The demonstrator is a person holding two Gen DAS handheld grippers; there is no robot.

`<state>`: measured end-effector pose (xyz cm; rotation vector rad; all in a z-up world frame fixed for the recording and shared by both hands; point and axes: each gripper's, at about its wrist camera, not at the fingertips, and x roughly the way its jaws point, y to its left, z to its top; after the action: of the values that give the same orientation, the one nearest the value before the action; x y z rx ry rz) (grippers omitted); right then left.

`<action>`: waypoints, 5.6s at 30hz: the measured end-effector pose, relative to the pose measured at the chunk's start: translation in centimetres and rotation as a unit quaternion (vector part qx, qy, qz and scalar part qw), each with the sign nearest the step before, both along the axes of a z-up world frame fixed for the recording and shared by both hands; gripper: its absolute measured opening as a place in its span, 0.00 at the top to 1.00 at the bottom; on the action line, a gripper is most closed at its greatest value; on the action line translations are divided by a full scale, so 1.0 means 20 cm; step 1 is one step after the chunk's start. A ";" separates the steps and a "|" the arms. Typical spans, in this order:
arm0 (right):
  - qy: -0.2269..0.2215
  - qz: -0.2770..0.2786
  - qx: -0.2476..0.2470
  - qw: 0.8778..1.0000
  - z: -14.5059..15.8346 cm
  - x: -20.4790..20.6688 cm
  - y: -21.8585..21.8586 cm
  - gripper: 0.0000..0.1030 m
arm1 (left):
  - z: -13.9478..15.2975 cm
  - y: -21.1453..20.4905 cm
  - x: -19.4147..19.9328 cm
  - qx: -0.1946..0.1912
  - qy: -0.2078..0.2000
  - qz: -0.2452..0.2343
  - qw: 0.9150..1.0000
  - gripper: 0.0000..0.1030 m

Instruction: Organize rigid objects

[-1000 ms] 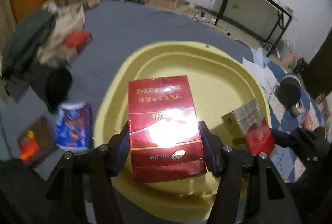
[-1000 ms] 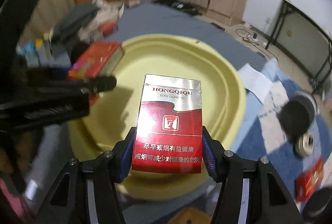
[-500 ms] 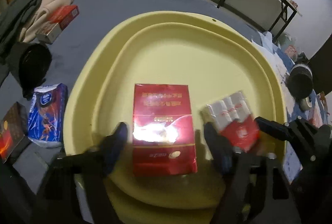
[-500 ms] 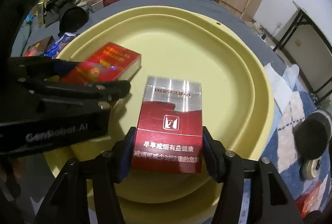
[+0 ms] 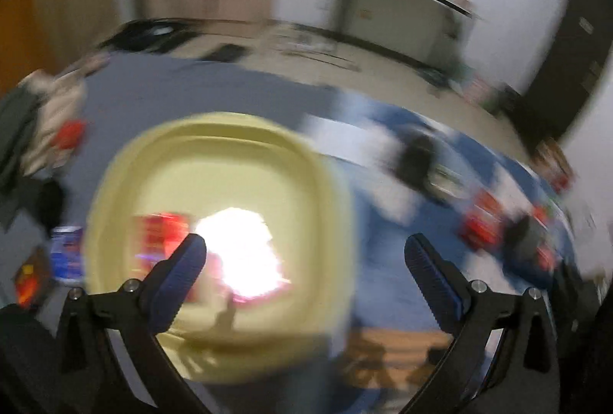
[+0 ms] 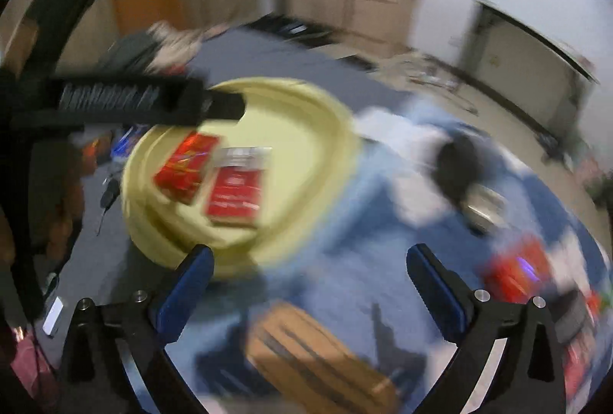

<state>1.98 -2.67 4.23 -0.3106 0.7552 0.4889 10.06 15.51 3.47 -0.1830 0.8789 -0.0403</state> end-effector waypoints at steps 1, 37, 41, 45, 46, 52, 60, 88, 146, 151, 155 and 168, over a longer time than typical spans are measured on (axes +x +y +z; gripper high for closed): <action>-0.009 -0.024 0.004 1.000 0.03 -0.04 -0.15 0.00 | 0.01 -0.17 -0.02 0.017 0.001 -0.036 0.999 0.00; 0.029 -0.333 0.240 0.911 0.22 -0.80 -1.88 0.00 | 0.20 -0.88 -0.65 -0.020 -0.018 -0.018 0.999 0.00; 0.065 -0.348 0.249 0.902 0.18 -0.74 -1.94 0.00 | 0.12 -0.79 -0.62 -0.030 -0.014 -0.016 0.999 0.00; 0.072 -0.347 0.244 0.903 0.16 -0.65 -1.91 0.00 | 0.13 -0.73 -0.56 -0.073 -0.026 -0.019 0.997 0.00; 0.068 -0.344 0.234 0.907 0.16 -0.63 -1.88 0.00 | 0.12 -0.74 -0.55 -0.069 -0.036 -0.028 0.997 0.00; 0.046 -0.304 0.169 0.936 0.11 -0.56 -1.73 0.00 | 0.09 -0.82 -0.52 0.024 -0.083 -0.062 0.994 0.00; 0.035 -0.293 0.141 0.945 0.03 -0.53 -1.68 0.00 | 0.07 -0.87 -0.48 0.037 -0.077 -0.096 0.992 0.00; 0.027 -0.273 0.111 0.955 -0.01 -0.47 -1.61 0.02 | 0.06 -0.81 -0.45 0.030 -0.057 -0.103 0.993 0.00; 0.031 -0.281 0.071 0.957 -0.42 0.33 -1.63 0.25 | -0.28 -0.68 0.95 0.121 0.037 -0.081 0.989 0.30; 0.022 -0.275 0.074 0.958 -0.41 0.30 -1.66 0.41 | -0.17 -0.67 0.86 0.116 0.012 -0.078 0.990 0.30; 0.016 -0.272 0.069 0.960 -0.40 0.26 -1.66 0.42 | -0.06 -0.62 0.70 0.117 -0.003 -0.072 0.991 0.30; -0.050 -0.221 0.142 0.964 -0.02 -0.08 -1.62 0.43 | 0.27 -0.15 0.04 0.063 -0.040 -0.011 0.997 0.30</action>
<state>0.40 -35.06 3.82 0.1039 0.6211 0.1521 10.76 12.54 8.88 -0.0535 0.8003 -0.0130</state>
